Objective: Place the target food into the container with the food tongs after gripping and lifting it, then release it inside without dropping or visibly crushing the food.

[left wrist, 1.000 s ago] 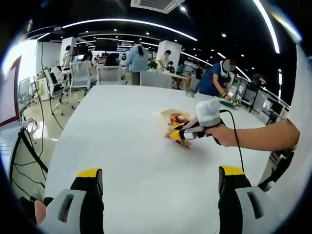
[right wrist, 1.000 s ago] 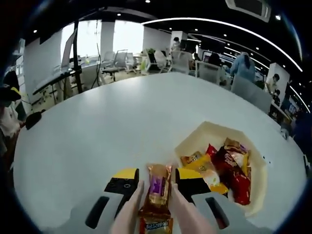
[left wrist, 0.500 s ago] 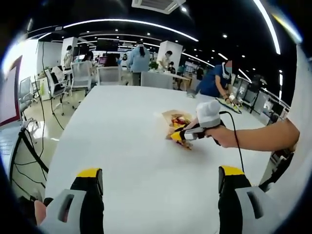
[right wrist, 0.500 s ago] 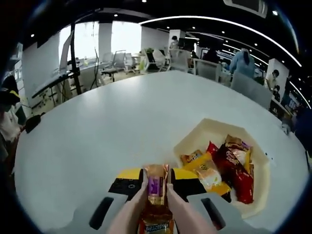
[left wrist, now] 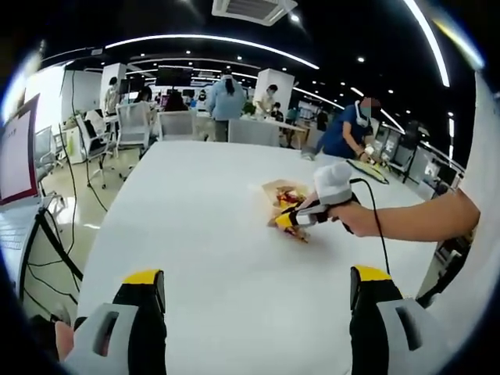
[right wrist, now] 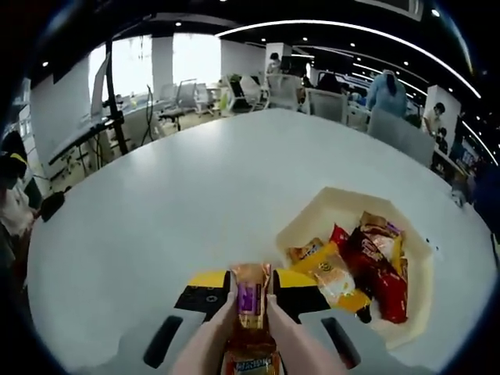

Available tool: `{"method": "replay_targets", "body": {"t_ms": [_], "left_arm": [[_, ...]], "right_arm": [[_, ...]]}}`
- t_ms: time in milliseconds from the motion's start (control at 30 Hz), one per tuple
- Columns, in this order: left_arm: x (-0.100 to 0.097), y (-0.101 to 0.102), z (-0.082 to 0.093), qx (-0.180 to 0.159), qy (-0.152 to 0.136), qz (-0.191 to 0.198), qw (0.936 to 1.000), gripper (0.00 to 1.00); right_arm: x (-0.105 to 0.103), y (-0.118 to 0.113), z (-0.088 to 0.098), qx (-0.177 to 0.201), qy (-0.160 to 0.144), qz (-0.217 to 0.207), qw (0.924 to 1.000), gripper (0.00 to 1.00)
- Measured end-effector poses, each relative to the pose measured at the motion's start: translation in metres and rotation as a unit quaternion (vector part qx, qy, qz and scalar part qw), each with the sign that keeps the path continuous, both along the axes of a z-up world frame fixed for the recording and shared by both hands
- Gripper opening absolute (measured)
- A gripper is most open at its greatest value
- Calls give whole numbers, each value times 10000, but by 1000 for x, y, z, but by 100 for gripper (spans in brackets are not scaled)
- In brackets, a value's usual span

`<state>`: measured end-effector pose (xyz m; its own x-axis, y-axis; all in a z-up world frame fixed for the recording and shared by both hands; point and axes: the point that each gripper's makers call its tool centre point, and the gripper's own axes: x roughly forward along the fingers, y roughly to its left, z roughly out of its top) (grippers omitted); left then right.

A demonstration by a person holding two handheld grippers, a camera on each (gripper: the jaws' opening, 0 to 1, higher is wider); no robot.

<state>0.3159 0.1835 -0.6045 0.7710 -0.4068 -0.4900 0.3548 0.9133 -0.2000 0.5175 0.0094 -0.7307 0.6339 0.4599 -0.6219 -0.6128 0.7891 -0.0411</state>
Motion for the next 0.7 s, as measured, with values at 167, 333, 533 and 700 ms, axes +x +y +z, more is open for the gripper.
{"method": "replay_targets", "body": {"t_ms": [167, 333, 533, 700], "left_arm": [[-2, -1, 2, -20, -21, 20, 10000, 99], [-2, -5, 7, -37, -109, -24, 9999, 99], [0, -12, 12, -100, -196, -120, 9997, 99], [3, -29, 16, -188, -272, -351, 9988, 99]], "right_arm": [[-4, 5, 11, 81, -61, 67, 9999, 21], [-7, 6, 26, 141, -161, 114, 9997, 21], [-18, 1, 52, 303, -274, 93, 9991, 21], [-32, -10, 77, 469, -434, 29, 9980, 21]]}}
